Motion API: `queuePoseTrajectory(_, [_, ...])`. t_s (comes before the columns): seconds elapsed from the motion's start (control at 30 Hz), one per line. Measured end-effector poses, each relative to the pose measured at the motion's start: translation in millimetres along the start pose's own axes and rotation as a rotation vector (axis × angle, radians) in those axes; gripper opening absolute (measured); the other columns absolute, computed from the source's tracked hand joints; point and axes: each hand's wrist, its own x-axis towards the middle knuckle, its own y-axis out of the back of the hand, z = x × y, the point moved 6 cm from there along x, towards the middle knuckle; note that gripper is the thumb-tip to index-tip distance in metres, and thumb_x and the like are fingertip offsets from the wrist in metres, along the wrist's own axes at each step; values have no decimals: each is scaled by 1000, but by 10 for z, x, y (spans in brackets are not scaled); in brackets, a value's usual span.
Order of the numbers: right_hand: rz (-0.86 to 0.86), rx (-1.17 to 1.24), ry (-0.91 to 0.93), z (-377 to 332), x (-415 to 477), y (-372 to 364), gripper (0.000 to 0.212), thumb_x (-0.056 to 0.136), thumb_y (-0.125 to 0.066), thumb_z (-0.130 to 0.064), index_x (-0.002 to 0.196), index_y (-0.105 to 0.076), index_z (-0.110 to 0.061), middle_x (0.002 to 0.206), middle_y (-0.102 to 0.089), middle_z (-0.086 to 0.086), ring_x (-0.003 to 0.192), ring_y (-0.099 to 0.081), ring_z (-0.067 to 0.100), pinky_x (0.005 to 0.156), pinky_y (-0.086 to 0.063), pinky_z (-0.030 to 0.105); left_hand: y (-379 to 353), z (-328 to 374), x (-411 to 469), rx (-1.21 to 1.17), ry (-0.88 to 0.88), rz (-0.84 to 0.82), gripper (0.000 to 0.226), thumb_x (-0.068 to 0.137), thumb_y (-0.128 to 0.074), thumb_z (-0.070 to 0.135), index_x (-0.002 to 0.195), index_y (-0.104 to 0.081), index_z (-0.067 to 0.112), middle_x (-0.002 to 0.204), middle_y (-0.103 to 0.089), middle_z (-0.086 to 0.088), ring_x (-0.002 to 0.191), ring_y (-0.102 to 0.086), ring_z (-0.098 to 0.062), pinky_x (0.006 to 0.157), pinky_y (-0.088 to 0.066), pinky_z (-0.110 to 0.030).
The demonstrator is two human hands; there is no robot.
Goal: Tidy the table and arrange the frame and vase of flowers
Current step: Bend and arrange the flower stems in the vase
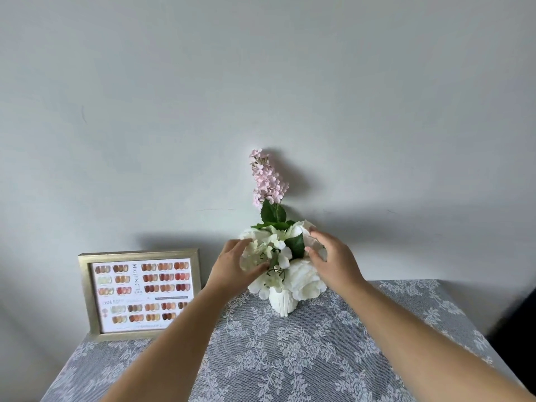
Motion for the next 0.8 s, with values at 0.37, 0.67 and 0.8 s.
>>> queuePoseTrajectory(0.37, [48,47,10,-108,3,43,37,88,-58,-32,124,-55,-27,124,-58,-5,114,-49,9,97,-41,29,-15,71,18,-41,-21,7,73,71,-70,50,131,-44,20,140,-38,2,121,-44,-17,99,-36,-28])
queuePoseTrajectory(0.67, [-110,-20,-123,-396,820,-50,25,87,-58,-32,106,-66,-19,113,-64,0,103,-57,17,88,-45,32,1,91,66,-17,-28,86,59,74,-68,47,124,-50,23,133,-44,2,117,-46,-16,96,-38,-29])
queuePoseTrajectory(0.8, [-282,14,-301,-373,1049,-291,33,84,-64,-33,106,-65,-9,111,-66,7,93,-62,21,82,-47,29,-9,88,63,-33,-38,109,56,74,-68,46,122,-51,23,130,-47,4,116,-47,-16,96,-41,-31])
